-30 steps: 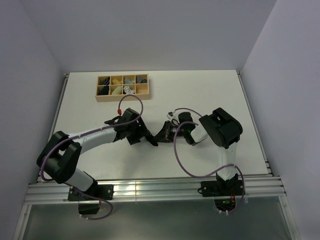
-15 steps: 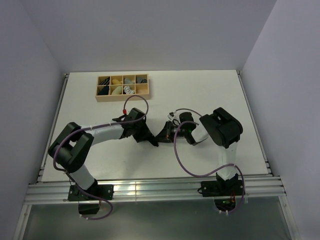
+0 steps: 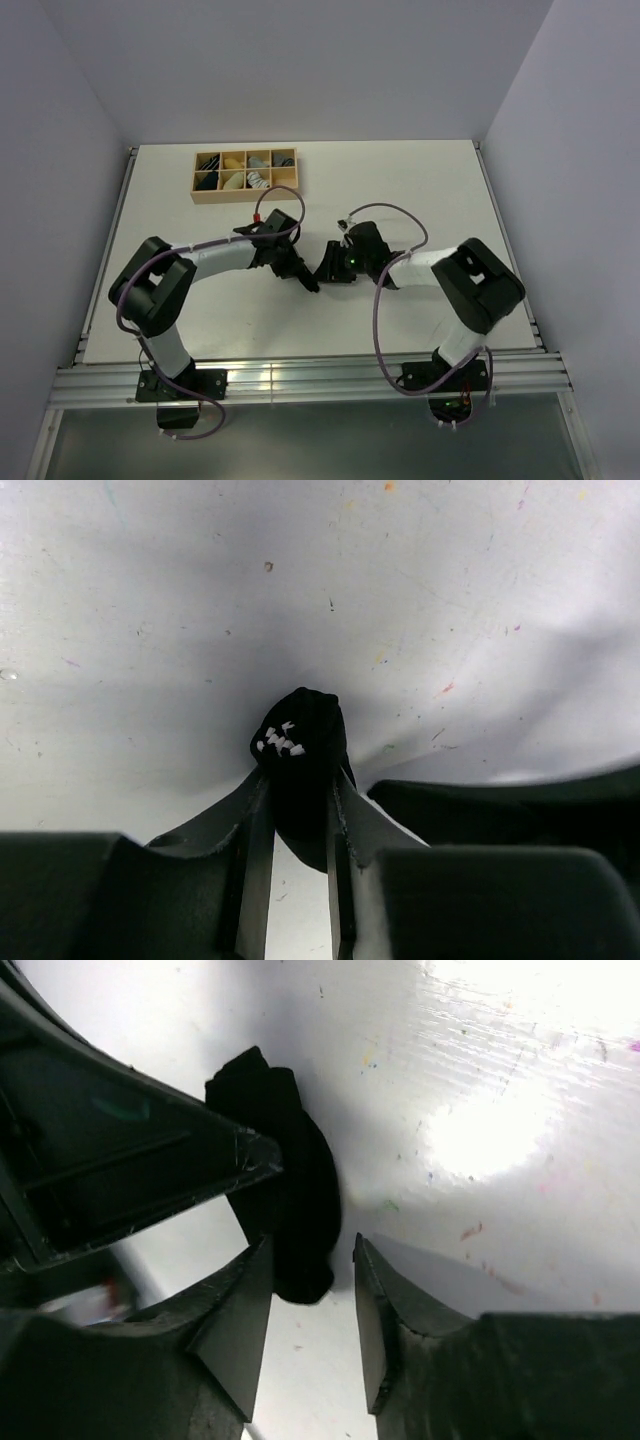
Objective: Roll the socks
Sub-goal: Roll the sock at the center of the board, then pick up the sock at the center of the board, then place the sock in the storage box.
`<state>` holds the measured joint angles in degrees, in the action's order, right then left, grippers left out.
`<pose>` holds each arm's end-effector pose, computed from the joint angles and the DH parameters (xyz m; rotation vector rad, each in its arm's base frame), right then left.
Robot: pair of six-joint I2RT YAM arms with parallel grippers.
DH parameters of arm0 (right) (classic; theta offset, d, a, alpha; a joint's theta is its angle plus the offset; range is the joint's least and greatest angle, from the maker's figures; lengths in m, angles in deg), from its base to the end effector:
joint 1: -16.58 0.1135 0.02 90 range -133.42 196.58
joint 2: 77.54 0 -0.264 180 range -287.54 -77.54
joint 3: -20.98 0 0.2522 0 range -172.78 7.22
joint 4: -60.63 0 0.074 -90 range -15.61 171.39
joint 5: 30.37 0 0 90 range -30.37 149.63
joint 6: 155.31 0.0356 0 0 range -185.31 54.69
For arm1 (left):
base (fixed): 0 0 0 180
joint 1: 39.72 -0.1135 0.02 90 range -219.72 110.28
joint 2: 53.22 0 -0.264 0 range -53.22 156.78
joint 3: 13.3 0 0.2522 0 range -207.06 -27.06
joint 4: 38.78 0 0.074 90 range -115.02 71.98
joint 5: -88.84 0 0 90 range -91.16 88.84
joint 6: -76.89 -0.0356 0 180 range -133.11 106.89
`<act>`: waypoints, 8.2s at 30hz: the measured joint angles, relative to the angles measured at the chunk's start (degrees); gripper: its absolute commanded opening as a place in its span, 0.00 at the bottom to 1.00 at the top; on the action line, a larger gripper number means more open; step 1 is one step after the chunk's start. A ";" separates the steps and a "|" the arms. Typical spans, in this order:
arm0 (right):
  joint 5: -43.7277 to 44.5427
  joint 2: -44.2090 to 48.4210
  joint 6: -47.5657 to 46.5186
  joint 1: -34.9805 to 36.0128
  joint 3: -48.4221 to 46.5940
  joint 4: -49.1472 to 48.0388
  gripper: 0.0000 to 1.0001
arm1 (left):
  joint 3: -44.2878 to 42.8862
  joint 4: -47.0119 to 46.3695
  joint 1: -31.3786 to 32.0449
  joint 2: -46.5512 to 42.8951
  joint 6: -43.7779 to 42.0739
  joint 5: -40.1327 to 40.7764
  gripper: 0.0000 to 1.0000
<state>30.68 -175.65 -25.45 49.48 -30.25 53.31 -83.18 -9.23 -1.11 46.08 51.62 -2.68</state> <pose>0.2515 0.1832 0.1238 -0.1487 2.4648 1.1942 0.2642 -0.2122 0.1562 -0.6136 2.6899 -0.6235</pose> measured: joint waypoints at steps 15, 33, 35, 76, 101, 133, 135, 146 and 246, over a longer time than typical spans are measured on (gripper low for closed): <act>37.27 12.94 -18.16 20.68 -0.02 10.25 0.55 | -8.17 11.19 0.24 3.72 -4.33 1.27 0.05; 54.77 1.03 -27.36 31.47 -8.44 11.63 0.55 | -11.45 14.69 0.22 5.86 -6.82 0.33 0.05; 55.63 0.28 -27.74 31.47 -8.72 11.74 0.55 | -11.61 14.82 0.22 5.97 -6.99 0.28 0.05; 46.62 -1.90 -22.10 28.26 -7.82 6.51 0.00 | -2.71 10.25 -1.07 0.26 2.05 -2.21 0.61; 42.69 29.64 -19.71 26.82 -1.66 16.90 0.66 | -12.85 16.63 -0.70 1.70 -4.59 7.98 0.00; 58.58 49.57 -17.14 9.57 -14.01 47.39 1.00 | -45.00 -6.19 -18.99 23.39 -67.95 -5.05 0.00; 58.42 48.98 -17.14 8.94 -14.01 47.54 1.00 | -45.00 -7.28 -20.00 24.79 -68.46 -6.36 0.00; 56.65 44.41 -17.90 6.40 -15.02 47.69 1.00 | -46.73 -5.95 -20.63 28.94 -71.58 -11.30 0.00; 51.71 42.12 -18.38 5.07 -19.45 53.27 0.95 | -55.91 16.44 -18.23 33.27 -82.31 -4.02 0.47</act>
<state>82.40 -133.53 -43.83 54.55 -49.70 106.57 -139.09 7.21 -19.34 79.35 -30.69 -6.70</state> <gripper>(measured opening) 0.956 0.473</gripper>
